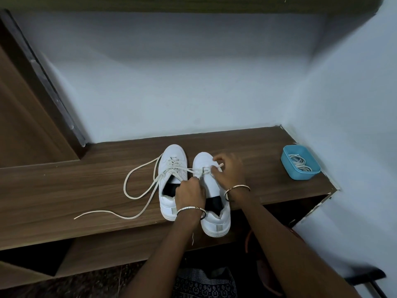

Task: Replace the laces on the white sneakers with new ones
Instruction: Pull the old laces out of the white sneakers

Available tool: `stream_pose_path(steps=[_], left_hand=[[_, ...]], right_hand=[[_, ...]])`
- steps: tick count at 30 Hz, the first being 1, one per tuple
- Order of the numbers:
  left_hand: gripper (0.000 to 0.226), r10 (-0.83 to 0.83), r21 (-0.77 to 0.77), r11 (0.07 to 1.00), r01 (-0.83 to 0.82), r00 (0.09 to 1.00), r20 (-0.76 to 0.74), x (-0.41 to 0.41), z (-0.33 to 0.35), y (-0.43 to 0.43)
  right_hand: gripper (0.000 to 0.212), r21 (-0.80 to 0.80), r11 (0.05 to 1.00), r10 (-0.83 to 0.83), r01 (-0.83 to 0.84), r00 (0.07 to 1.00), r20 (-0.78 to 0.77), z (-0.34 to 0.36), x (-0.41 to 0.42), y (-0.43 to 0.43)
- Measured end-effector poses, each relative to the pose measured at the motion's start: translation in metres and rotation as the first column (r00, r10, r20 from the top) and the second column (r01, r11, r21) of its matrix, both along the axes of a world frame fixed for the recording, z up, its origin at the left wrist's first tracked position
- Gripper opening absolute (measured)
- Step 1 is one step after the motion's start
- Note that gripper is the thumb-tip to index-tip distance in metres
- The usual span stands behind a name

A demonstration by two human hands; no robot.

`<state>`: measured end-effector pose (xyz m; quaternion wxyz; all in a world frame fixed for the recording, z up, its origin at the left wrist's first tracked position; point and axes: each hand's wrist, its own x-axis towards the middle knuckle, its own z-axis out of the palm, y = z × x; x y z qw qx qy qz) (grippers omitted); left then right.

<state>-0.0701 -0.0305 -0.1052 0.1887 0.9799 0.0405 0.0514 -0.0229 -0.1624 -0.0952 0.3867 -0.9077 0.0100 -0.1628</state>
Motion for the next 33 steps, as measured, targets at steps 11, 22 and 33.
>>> stream_pose_path(steps=[11, 22, 33], left_hand=[[0.020, -0.011, 0.022, 1.000, 0.011, 1.000, -0.020, 0.000, 0.001, 0.001], [0.020, -0.009, -0.005, 1.000, 0.009, 1.000, 0.008, -0.004, 0.002, 0.001], [0.021, -0.007, 0.027, 1.000, 0.008, 0.999, -0.036, -0.002, 0.003, 0.002]], right_hand=[[0.015, -0.189, 0.976, -0.117, 0.106, 0.992, -0.049, 0.001, 0.001, 0.010], [0.019, 0.094, 0.886, -0.428, 0.454, 0.879, -0.211, 0.005, -0.003, -0.034], [0.022, -0.544, 0.837, -0.009, -0.057, 0.993, -0.119, -0.001, -0.009, 0.024]])
